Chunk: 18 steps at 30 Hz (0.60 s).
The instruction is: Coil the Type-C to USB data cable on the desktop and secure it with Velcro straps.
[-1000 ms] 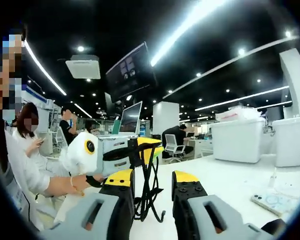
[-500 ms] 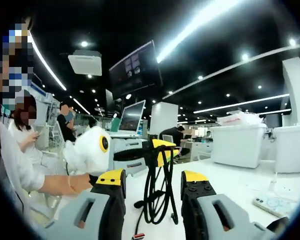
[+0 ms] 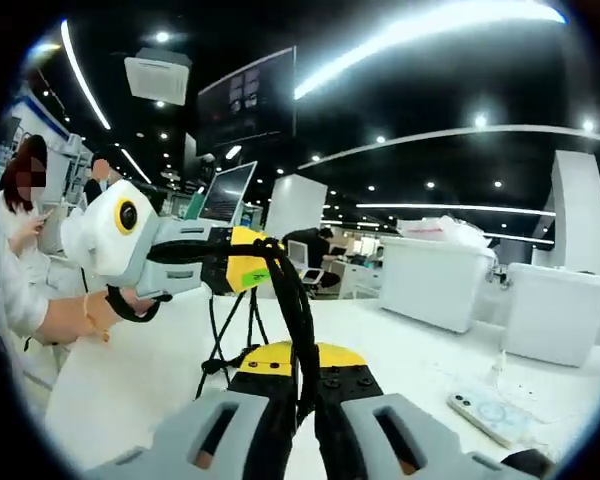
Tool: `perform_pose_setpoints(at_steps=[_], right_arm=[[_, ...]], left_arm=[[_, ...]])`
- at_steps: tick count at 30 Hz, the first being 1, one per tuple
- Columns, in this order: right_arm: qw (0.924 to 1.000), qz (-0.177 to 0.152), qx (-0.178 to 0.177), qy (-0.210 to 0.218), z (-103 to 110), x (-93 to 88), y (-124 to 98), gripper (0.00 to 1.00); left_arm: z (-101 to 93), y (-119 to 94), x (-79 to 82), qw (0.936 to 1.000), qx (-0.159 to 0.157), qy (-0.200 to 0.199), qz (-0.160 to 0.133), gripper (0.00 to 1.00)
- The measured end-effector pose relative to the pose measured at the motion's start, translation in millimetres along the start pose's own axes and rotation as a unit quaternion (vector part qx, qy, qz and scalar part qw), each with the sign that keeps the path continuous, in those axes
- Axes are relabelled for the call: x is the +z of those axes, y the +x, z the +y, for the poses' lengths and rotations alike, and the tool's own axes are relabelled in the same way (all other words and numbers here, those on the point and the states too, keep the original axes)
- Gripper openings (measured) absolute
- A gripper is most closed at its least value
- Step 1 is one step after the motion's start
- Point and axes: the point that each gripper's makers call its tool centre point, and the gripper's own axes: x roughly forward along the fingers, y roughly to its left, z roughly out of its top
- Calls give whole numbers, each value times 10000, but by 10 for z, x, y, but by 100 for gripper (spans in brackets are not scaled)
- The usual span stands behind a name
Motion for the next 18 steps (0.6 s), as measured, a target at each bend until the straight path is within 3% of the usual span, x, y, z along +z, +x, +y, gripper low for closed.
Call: perform_pose_setpoints(at_steps=[3,5,7,11,14,16,18], right_arm=[[9995,-126,79,-264,22,109,-28,2],[9994,-137,161,-285,47,153,-47,2],[9992,-135,302,-239,86,154,-49,2],[9994,-53,340,-24,103,82,-38,2],[9999,-27,83,93,55,31,-2,5],[9994,-84,-241,-251,-2,72,24,14],[9983,-109,-410,-395,6,118,55,30]], left_arm=[[47,-16,56,9996,116,-18,-242,7],[61,-18,77,9987,186,-250,-406,9],[63,-18,76,9986,199,-213,-451,9],[20,1,29,9995,87,-113,-296,8],[1,14,-36,9993,14,-356,-82,7],[2,28,-54,9989,17,-467,-17,6],[-9,45,-65,9989,62,-462,40,6]])
